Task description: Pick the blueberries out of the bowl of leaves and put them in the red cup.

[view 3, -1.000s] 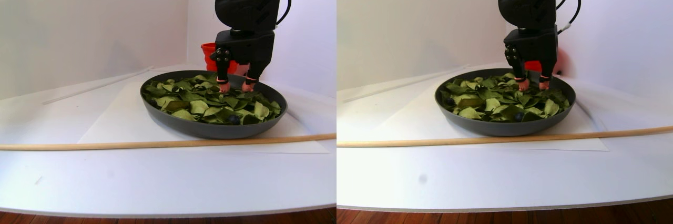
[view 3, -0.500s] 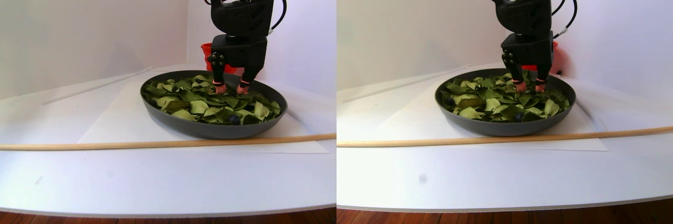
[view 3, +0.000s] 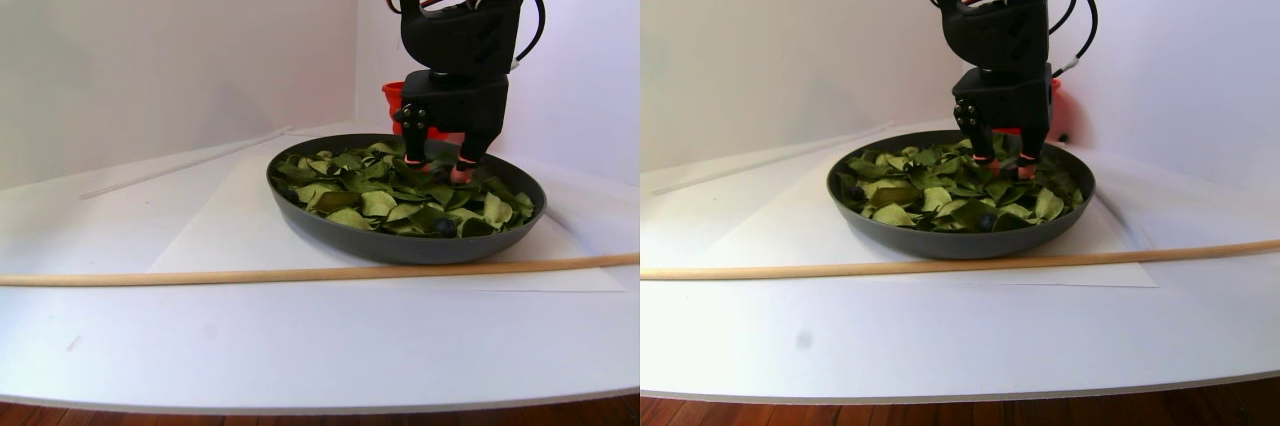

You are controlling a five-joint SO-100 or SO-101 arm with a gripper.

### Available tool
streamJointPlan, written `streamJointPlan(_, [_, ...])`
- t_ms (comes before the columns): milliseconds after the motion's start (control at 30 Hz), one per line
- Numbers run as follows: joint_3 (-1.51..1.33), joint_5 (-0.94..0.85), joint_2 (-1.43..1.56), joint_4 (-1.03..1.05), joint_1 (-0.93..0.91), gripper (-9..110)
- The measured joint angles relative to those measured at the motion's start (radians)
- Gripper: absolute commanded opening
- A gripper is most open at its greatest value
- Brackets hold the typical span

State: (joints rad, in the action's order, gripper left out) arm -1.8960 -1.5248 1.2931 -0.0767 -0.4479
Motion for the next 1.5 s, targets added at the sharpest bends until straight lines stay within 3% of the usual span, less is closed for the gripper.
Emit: streamJointPlan(1500, [0.051,-0.020,-0.115,-0.060,-0.023,10])
